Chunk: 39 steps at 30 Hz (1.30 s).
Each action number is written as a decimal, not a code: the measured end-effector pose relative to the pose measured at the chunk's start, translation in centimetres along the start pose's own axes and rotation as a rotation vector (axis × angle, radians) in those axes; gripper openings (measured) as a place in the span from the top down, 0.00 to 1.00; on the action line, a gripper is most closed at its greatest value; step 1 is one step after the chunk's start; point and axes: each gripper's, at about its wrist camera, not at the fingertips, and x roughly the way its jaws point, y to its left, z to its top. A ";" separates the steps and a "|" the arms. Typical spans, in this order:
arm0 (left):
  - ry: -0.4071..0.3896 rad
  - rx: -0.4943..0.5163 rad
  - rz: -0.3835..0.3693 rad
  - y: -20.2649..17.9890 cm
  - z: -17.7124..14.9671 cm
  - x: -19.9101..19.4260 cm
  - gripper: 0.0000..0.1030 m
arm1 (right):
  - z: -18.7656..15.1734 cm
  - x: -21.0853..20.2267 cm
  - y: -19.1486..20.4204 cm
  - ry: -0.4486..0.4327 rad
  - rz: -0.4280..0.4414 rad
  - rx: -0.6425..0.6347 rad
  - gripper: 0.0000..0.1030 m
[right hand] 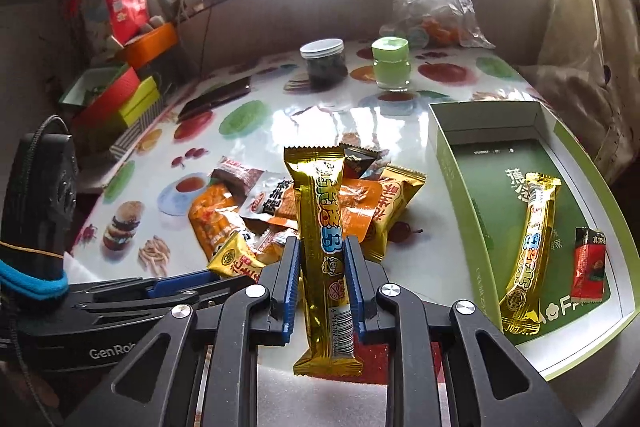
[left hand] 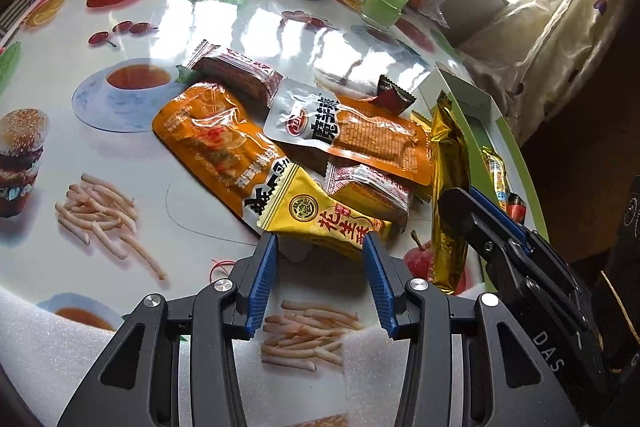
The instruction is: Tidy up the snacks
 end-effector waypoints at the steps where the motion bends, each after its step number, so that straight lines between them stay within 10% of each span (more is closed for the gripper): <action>1: -0.001 -0.004 0.001 -0.1 0.1 0.1 0.56 | -0.1 -0.1 -0.2 -0.001 -0.002 0.005 0.80; 29: -0.060 0.158 0.208 -4.0 0.9 2.0 0.57 | -1.6 -2.2 -3.7 -0.035 0.007 0.131 0.80; 39: -0.068 0.142 0.196 -3.0 0.9 1.6 0.78 | -1.7 -2.3 -3.3 -0.030 0.006 0.125 0.80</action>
